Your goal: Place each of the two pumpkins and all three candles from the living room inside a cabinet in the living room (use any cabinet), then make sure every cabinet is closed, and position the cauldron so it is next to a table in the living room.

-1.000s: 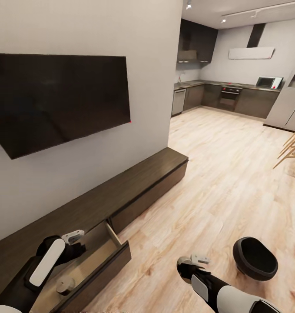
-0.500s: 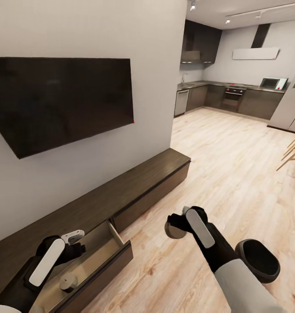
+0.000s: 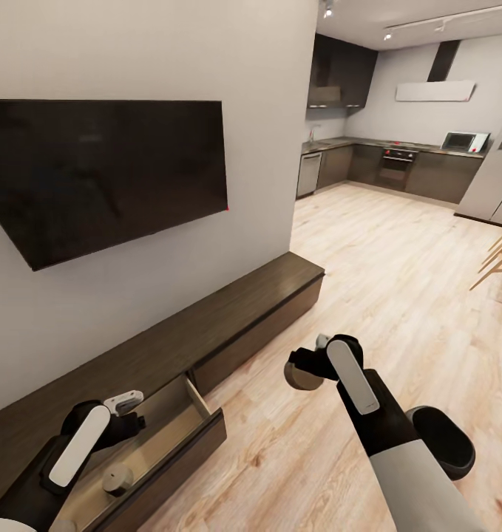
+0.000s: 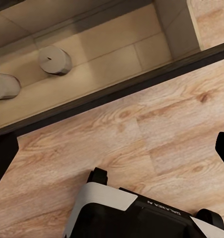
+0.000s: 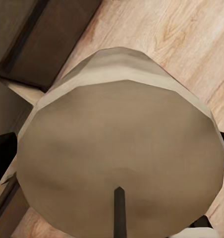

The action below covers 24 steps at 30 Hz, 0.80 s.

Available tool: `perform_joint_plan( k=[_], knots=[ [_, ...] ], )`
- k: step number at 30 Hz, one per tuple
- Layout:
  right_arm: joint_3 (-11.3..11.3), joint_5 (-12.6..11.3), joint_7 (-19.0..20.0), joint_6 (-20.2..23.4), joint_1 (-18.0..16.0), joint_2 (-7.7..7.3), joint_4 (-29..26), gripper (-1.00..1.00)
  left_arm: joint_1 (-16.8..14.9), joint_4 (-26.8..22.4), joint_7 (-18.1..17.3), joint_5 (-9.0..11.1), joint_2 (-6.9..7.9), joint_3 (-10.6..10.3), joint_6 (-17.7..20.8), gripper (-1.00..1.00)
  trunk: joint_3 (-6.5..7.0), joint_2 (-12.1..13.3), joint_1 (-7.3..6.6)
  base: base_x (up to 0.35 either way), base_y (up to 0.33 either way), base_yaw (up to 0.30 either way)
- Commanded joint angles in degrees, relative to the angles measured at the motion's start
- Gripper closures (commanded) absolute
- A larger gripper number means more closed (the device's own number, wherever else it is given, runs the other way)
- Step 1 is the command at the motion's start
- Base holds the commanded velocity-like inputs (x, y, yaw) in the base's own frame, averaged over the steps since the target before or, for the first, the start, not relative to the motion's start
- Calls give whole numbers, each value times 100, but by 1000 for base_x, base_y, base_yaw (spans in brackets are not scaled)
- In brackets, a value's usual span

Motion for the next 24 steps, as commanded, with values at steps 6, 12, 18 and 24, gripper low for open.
perform_joint_plan(
  k=[6,12,18,24],
  knots=[
    [61,-46,-66,30,-6,-4,-18,100,-5,-35,60,61,0,-13,4,-100,-11,-11,3,0,0,0],
    [95,-31,-76,38,-7,-6,-79,100,-5,-95,64,70,-1,-9,4,-100,-11,-11,3,0,0,24],
    [308,-39,-76,38,-9,0,-94,100,-5,-105,69,64,-1,-4,6,-100,-11,-11,3,0,0,253],
    [430,-49,-76,39,-8,14,-91,100,-5,-170,69,78,-1,-9,11,-100,-14,-11,3,0,0,288]
  ],
)
